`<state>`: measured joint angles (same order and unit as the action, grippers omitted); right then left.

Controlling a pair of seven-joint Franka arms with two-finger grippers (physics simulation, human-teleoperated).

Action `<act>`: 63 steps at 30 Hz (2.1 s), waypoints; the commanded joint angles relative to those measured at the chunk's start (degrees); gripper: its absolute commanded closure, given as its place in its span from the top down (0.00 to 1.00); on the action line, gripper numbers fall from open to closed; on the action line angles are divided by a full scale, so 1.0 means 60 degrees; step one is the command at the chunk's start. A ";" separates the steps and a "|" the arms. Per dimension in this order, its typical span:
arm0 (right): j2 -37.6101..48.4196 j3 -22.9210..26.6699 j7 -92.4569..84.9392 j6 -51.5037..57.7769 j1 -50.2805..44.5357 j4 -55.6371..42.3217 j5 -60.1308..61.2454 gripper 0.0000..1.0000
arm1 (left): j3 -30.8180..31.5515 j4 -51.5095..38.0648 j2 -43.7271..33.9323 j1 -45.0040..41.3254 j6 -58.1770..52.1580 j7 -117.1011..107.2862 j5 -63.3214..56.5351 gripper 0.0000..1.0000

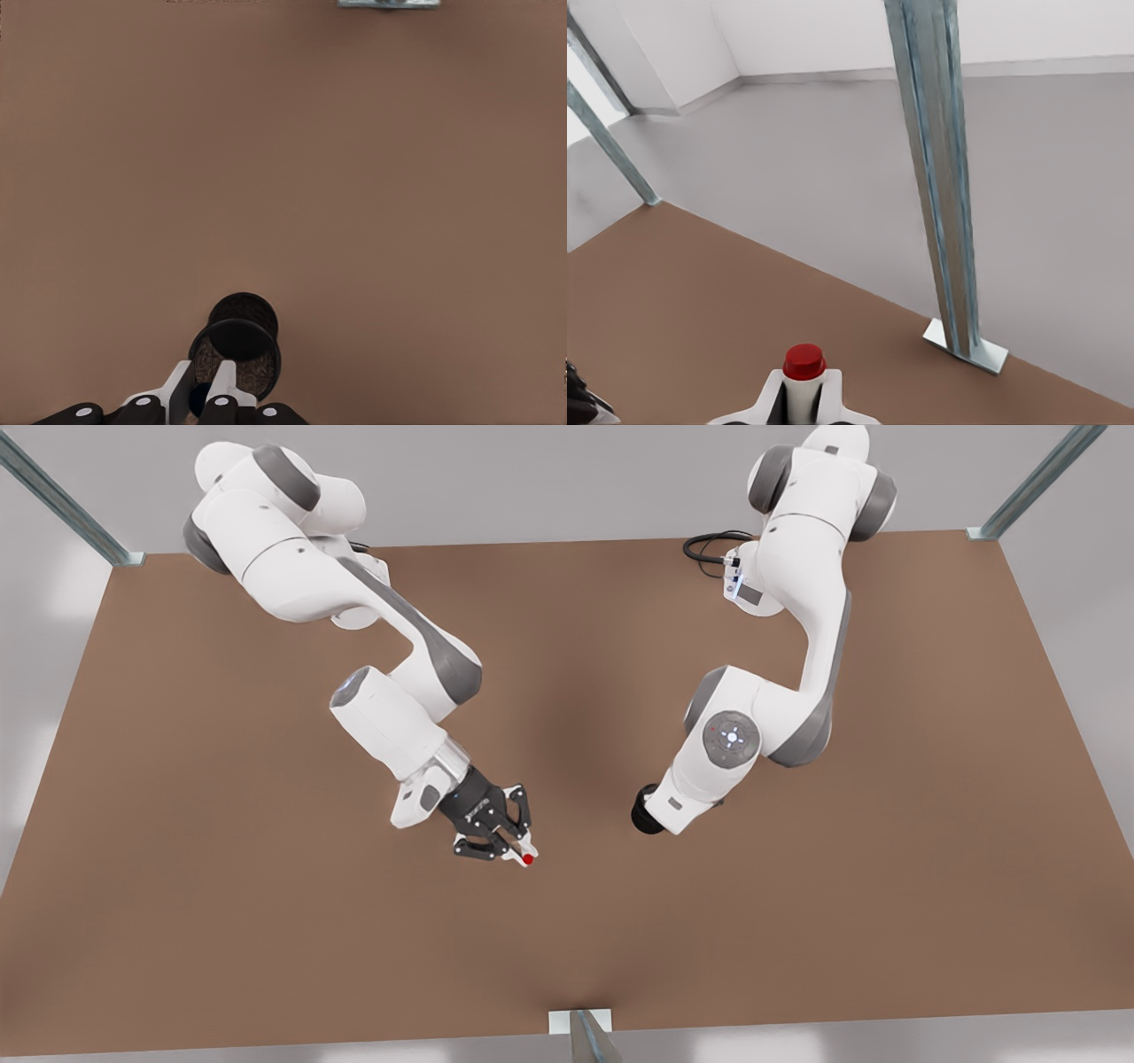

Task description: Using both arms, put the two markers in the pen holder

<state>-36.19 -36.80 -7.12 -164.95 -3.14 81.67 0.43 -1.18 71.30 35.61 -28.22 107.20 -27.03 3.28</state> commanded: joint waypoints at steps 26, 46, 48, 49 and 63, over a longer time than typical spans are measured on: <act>-0.2083 0.2602 0.0439 -0.3929 -0.5146 -0.3123 -0.0086 0.21 | -0.0433 0.0055 -0.0310 0.3590 -0.2998 0.4564 -0.1249 1.00; -0.2317 0.5972 0.0337 -0.6097 -0.7680 -0.1189 0.0251 0.21 | -0.0389 -0.0194 -0.1496 0.3531 -0.3335 0.4535 -0.0854 1.00; -0.2449 0.5986 0.0337 -0.6097 -0.7666 -0.1218 0.0237 0.21 | -0.0360 -0.0194 -0.1789 0.3517 -0.3554 0.4549 -0.0854 1.00; -0.2595 0.6132 0.0337 -0.6097 -0.7739 -0.1248 0.0222 0.21 | -0.0360 -0.0194 -0.1907 0.3517 -0.3700 0.4564 -0.0854 1.00; -0.3753 0.6777 0.0366 -0.6111 -0.8281 -0.1746 0.0237 0.23 | -0.0346 0.0787 -0.2874 0.3385 -0.3833 0.4535 -0.0766 1.00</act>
<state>-58.56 3.79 -4.06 -201.73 -52.80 71.26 1.63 -3.25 76.05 18.35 -7.79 84.41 -2.82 -1.31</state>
